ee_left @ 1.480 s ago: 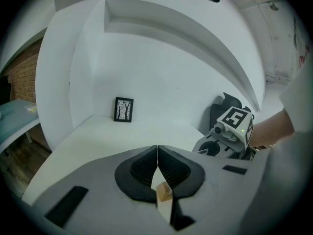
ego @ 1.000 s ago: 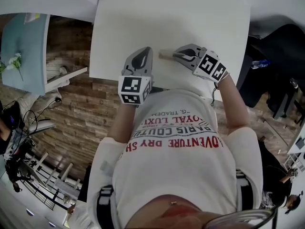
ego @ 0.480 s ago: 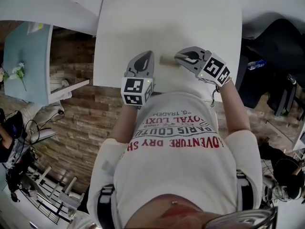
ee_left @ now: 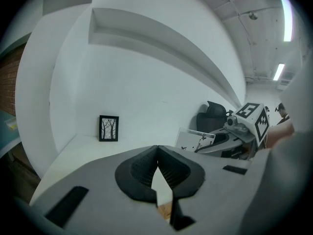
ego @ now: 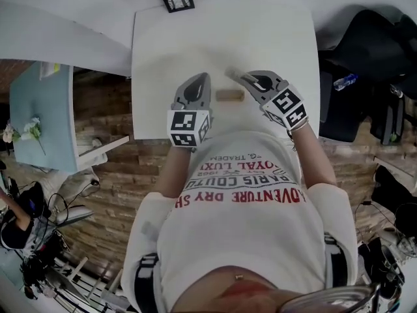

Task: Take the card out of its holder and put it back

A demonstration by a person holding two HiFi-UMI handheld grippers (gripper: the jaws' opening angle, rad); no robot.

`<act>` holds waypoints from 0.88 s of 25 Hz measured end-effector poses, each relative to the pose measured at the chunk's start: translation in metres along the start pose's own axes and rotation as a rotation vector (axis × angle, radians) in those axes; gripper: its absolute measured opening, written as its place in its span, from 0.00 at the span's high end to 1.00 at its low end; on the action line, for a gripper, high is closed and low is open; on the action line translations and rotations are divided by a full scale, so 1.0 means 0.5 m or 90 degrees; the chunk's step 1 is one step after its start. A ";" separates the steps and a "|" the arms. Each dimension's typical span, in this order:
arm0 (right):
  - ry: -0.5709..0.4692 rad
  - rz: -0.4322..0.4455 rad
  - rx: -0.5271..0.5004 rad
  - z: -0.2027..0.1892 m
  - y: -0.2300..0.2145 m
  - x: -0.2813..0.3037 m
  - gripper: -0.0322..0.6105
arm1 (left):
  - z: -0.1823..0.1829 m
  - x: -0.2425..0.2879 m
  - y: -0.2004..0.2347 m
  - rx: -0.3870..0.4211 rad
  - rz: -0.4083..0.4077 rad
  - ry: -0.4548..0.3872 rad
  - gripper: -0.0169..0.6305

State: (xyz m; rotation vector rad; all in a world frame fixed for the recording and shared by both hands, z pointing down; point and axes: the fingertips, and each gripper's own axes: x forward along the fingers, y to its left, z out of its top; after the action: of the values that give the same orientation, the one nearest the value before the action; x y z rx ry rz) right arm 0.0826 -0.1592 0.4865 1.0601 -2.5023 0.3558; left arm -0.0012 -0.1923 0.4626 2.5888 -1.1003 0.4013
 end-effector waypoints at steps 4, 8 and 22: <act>-0.017 -0.116 0.058 -0.009 -0.033 -0.010 0.89 | 0.022 0.006 -0.006 0.014 -0.013 -0.025 0.94; -0.029 -0.210 0.126 -0.020 -0.059 -0.025 0.89 | 0.029 0.009 -0.006 0.017 -0.017 -0.035 0.94; -0.079 -0.320 0.165 -0.025 -0.082 -0.074 0.89 | 0.015 0.005 -0.035 0.040 -0.033 -0.031 0.94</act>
State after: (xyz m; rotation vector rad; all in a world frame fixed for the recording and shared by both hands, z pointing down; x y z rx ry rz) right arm 0.1391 -0.1592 0.4842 1.8070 -2.2209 0.4788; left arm 0.0140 -0.1850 0.4539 2.6897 -1.0497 0.3677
